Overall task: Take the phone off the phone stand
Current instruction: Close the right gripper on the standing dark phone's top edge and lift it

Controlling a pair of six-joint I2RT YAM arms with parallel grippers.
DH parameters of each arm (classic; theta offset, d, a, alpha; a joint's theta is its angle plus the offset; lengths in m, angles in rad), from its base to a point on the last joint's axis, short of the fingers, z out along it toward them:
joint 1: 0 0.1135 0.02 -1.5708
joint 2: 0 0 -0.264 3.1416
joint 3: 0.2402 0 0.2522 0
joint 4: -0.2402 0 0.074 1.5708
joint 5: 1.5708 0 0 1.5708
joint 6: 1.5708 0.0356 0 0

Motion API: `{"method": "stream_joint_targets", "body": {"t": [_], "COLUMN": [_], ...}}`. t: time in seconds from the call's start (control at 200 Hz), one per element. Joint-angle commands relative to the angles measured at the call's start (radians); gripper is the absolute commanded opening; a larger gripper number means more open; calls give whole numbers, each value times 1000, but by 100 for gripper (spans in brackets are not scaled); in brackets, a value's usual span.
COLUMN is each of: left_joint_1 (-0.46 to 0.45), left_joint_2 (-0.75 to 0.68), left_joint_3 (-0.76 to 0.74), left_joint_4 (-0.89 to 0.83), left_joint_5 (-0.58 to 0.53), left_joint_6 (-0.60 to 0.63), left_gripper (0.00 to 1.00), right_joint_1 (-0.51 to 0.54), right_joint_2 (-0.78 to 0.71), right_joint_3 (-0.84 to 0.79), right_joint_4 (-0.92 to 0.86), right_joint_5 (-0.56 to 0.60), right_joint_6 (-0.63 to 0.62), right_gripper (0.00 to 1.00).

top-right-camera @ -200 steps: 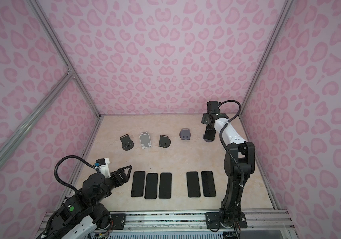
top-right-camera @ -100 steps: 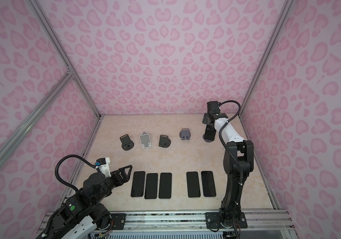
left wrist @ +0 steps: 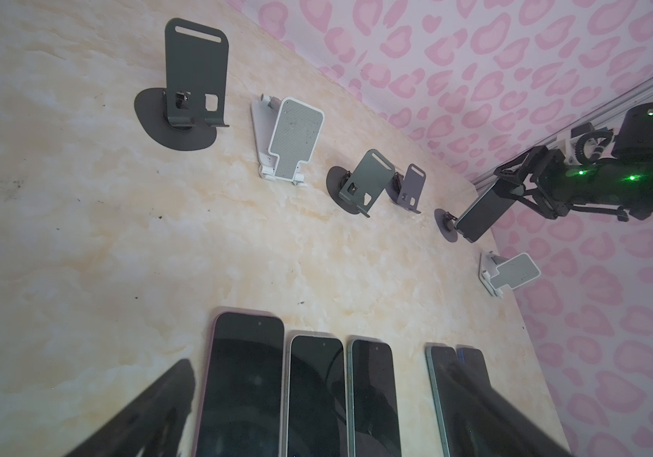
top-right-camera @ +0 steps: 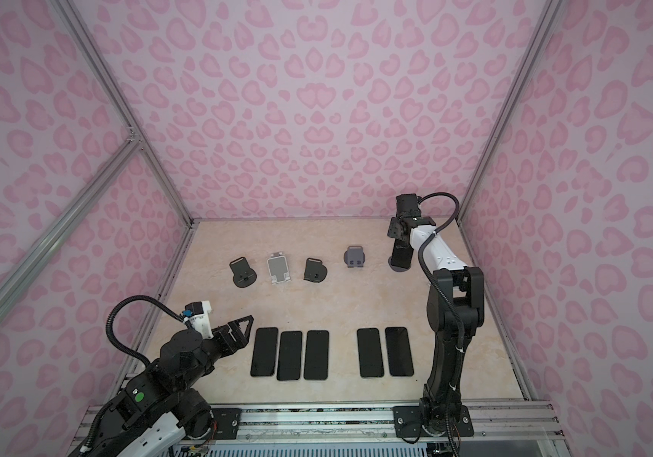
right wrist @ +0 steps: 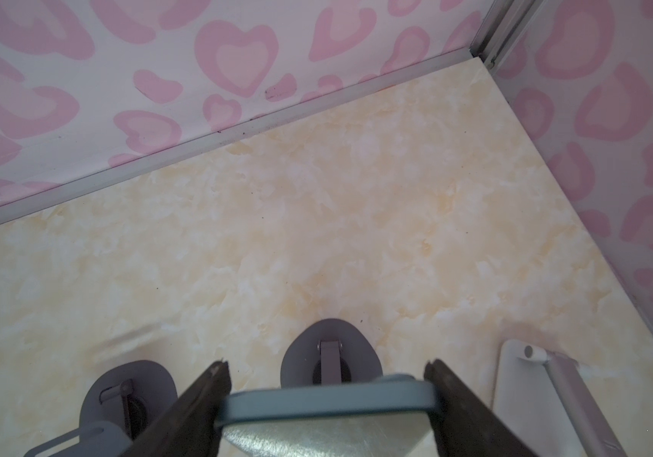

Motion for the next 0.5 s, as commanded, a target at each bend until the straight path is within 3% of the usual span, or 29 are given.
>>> {"method": "stream_joint_targets", "body": {"t": [0.0, 0.495], "left_joint_1": [0, 0], "left_joint_2": [1, 3], "left_joint_3": [4, 7], "left_joint_4": [27, 27], "left_joint_5": [-13, -17], "left_joint_6": [8, 15], "left_gripper": [100, 100], "right_joint_1": [-1, -6], "right_joint_2": [13, 6], "right_joint_3": [7, 1], "right_joint_4": [3, -6], "right_joint_5": [4, -6], "right_joint_6": [-8, -44], "right_gripper": [76, 65]}}
